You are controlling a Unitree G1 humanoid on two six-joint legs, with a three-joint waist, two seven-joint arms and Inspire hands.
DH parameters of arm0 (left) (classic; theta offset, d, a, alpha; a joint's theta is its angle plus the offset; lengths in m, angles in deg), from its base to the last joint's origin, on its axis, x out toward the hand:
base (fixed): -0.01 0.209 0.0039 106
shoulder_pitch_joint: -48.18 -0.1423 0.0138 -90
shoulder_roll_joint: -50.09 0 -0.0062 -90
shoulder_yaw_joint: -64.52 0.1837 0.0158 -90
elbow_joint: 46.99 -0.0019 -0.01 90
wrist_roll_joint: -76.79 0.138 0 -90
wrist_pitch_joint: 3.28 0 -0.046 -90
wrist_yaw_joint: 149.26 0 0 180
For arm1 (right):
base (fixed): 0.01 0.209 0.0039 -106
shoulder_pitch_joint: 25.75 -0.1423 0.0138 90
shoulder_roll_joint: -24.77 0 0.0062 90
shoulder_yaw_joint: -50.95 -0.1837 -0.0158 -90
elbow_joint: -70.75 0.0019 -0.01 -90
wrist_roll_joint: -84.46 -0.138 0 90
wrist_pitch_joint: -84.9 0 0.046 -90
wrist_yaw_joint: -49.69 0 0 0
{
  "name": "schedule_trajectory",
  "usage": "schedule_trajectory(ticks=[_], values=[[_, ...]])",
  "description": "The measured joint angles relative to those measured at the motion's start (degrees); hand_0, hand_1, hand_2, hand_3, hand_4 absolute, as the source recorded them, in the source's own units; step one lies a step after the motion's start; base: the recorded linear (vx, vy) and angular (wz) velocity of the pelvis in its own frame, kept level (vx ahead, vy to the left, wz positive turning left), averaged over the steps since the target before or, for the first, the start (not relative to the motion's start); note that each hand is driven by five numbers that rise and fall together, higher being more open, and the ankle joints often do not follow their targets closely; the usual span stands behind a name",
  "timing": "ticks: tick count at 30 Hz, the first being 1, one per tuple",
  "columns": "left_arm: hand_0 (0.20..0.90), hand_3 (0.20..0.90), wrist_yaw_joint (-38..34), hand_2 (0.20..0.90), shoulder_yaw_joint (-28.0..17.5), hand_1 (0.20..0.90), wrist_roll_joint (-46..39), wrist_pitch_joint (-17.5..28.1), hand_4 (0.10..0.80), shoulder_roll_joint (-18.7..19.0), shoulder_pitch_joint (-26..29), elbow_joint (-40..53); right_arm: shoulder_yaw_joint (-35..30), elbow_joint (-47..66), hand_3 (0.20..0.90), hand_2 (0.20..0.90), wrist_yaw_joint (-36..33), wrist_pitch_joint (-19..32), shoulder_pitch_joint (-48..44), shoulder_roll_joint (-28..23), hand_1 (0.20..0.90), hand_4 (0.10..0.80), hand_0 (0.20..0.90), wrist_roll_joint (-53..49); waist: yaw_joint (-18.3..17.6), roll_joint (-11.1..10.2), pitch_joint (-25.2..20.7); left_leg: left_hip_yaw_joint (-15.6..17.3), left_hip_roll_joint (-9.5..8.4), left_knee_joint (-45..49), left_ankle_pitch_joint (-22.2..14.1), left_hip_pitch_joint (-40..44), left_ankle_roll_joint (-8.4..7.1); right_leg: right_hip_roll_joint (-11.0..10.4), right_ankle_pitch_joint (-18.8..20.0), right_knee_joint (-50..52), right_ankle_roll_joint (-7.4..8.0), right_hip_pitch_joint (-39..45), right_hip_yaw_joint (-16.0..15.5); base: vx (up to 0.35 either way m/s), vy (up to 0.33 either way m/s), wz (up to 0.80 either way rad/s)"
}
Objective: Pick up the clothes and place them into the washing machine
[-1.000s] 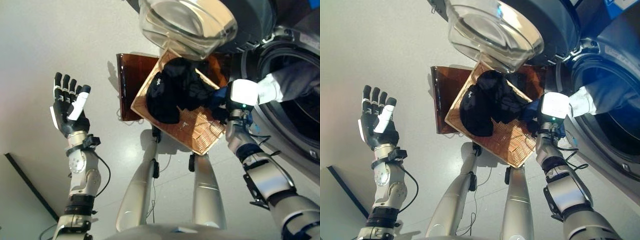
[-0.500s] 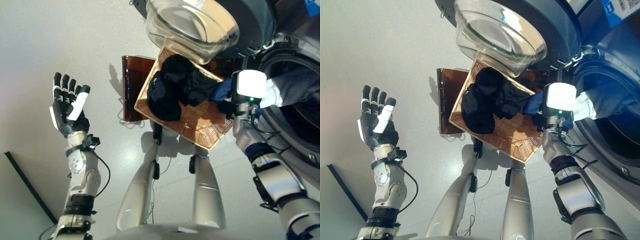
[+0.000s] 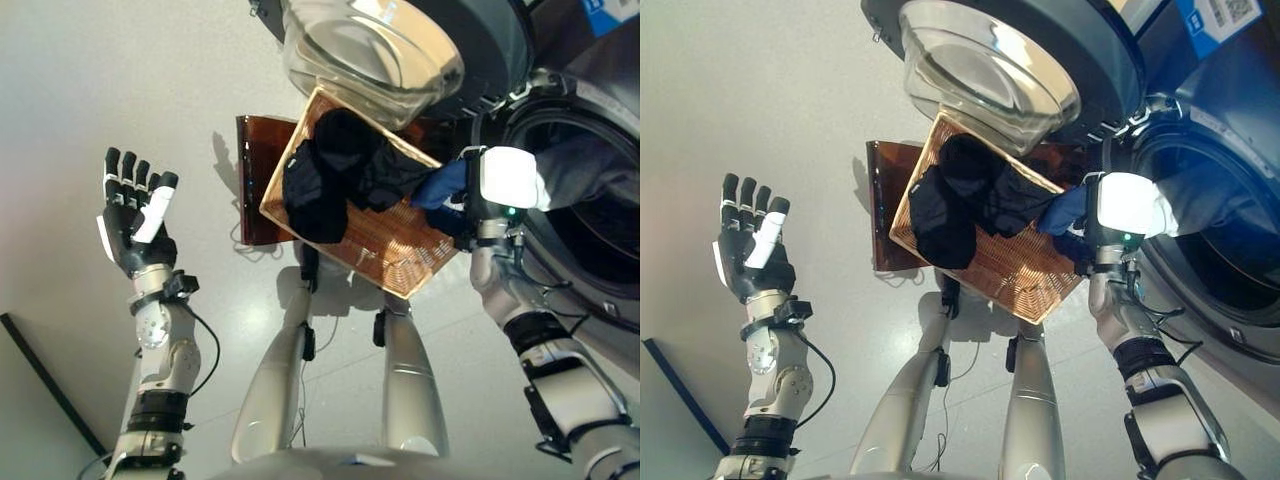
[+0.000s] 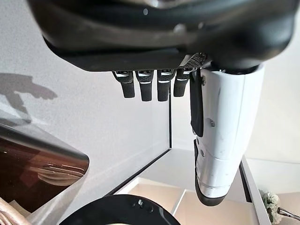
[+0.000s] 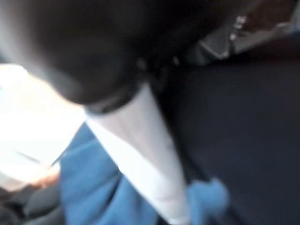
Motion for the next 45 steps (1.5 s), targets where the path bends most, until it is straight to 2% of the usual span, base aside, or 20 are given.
schedule_trajectory(ticks=[10,11,12,13,33,45], values=[[0.900,0.900,0.1,0.900,0.0,0.900,0.0,0.0,0.800,0.0,0.0,0.0,0.5,-0.1,0.200,0.200,0.1,0.0,-0.3,-0.3,0.200,0.300,0.200,0.0,0.0,0.0,0.0,0.0,0.00,0.0,0.0,0.0,0.01,0.0,0.0,0.0,0.00,0.0,0.0,0.000,0.000,0.00],[0.900,0.900,0.1,0.900,0.0,0.900,-0.1,0.0,0.800,0.0,0.0,0.0,0.6,-0.2,0.466,0.466,0.1,0.0,-0.5,-0.4,0.466,0.490,0.466,0.1,0.0,0.0,0.0,0.0,0.00,0.0,0.0,0.0,0.02,0.0,0.0,0.0,0.00,0.0,0.0,0.000,0.000,0.00],[0.900,0.900,0.1,0.900,0.0,0.900,0.0,0.0,0.800,0.0,0.0,0.0,0.7,-0.4,0.466,0.466,0.2,0.0,-0.7,-0.4,0.466,0.490,0.466,0.1,0.0,0.0,0.0,0.0,0.00,0.0,0.0,0.0,0.02,0.0,0.0,0.0,0.00,0.0,0.0,0.000,0.000,0.00],[0.900,0.900,0.2,0.900,0.0,0.900,-0.1,0.0,0.800,0.0,0.0,0.0,1.0,-1.1,0.900,0.900,0.2,0.0,-1.2,-0.4,0.900,0.800,0.900,0.1,0.0,0.0,0.0,0.0,0.00,0.0,0.0,0.0,0.03,0.0,0.0,0.0,0.00,0.0,0.0,0.000,0.000,0.00],[0.900,0.900,1.0,0.900,-0.2,0.900,-0.1,0.1,0.800,0.0,-1.1,0.0,-1.7,-1.1,0.900,0.900,-1.3,1.8,-2.6,0.3,0.900,0.800,0.900,-3.0,0.0,-0.1,0.0,0.0,0.01,0.0,0.0,0.9,0.02,0.0,0.0,0.0,0.01,1.0,-0.1,0.000,0.000,0.00],[0.900,0.900,0.9,0.900,-0.2,0.900,-0.1,0.1,0.800,0.0,-1.1,0.0,-0.9,-2.6,0.900,0.900,-2.6,-0.3,-1.5,1.9,0.900,0.800,0.900,-0.4,-0.1,-0.1,0.0,0.0,0.00,0.0,0.0,0.9,0.02,0.0,0.0,0.0,0.01,0.9,-0.1,0.000,0.000,0.00]])
